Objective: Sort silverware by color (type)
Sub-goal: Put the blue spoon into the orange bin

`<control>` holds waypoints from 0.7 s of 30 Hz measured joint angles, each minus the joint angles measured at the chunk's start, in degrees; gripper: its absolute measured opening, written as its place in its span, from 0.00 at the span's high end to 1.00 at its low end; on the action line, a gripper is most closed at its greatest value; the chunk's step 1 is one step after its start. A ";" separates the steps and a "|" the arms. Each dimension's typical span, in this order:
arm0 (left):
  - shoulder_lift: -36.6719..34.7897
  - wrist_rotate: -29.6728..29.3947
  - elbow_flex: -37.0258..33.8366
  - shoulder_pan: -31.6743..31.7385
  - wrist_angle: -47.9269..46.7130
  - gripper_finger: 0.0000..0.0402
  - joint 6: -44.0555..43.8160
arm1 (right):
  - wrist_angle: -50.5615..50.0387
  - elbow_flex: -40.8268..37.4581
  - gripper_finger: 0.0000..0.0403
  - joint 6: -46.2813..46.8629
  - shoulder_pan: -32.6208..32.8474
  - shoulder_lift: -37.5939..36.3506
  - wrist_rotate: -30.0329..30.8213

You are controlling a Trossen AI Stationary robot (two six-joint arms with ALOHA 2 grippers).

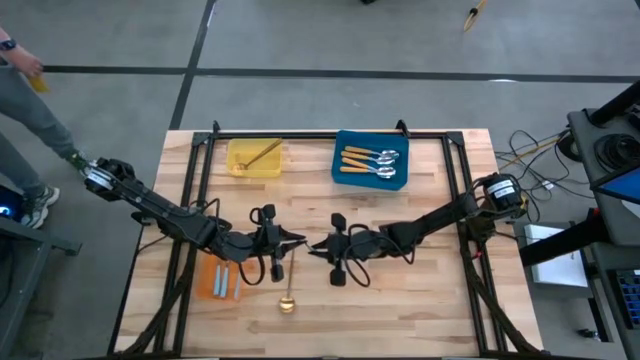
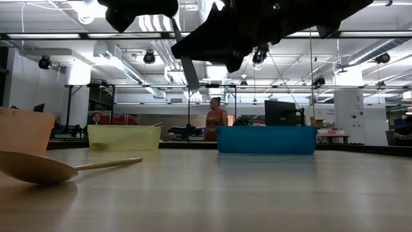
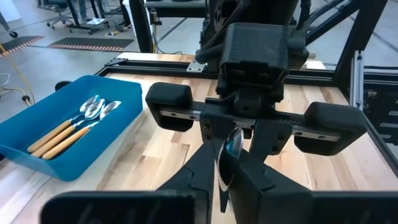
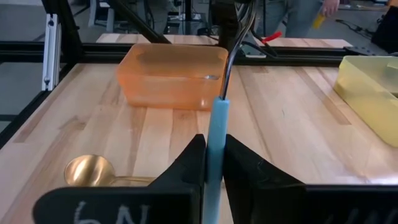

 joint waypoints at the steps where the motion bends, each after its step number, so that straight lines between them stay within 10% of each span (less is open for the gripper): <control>1: 0.00 -0.03 0.00 0.00 0.02 0.94 0.00 | 0.44 -0.16 0.94 0.00 0.10 0.00 0.26; 21: -0.04 -3.85 0.00 0.11 -0.95 0.63 3.81 | 21.82 -11.49 0.94 -0.83 2.87 0.00 8.79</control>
